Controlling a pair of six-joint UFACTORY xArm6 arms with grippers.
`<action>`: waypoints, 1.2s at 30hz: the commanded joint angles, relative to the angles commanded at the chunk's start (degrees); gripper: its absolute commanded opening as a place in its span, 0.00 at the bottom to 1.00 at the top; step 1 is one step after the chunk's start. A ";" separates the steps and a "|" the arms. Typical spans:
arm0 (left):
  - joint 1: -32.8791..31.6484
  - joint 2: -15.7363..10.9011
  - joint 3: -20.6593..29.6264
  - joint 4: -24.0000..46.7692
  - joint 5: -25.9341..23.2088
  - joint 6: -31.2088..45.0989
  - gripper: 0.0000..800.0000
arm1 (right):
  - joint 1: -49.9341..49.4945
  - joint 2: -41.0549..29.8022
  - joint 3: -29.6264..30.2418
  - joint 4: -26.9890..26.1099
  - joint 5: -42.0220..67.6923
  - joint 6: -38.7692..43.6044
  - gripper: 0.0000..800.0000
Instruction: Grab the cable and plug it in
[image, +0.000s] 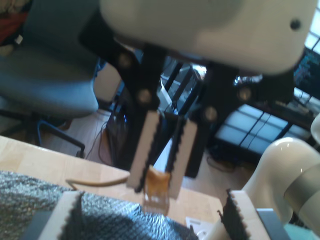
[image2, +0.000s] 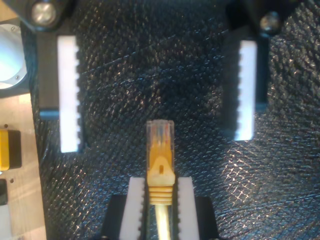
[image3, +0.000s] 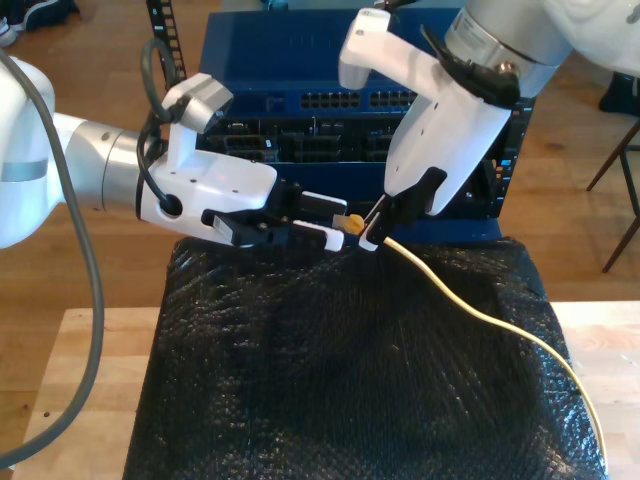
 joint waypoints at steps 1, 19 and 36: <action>0.00 -0.26 0.00 0.18 -0.44 0.09 0.73 | 0.00 0.09 0.00 0.00 -0.09 0.00 0.01; 0.00 -2.90 0.44 1.23 -1.85 2.55 0.67 | 0.35 0.18 0.18 -0.44 -0.53 0.00 0.01; 0.09 -3.60 0.70 1.32 -2.02 3.96 0.52 | 1.67 0.18 0.26 -0.53 -0.62 0.00 0.01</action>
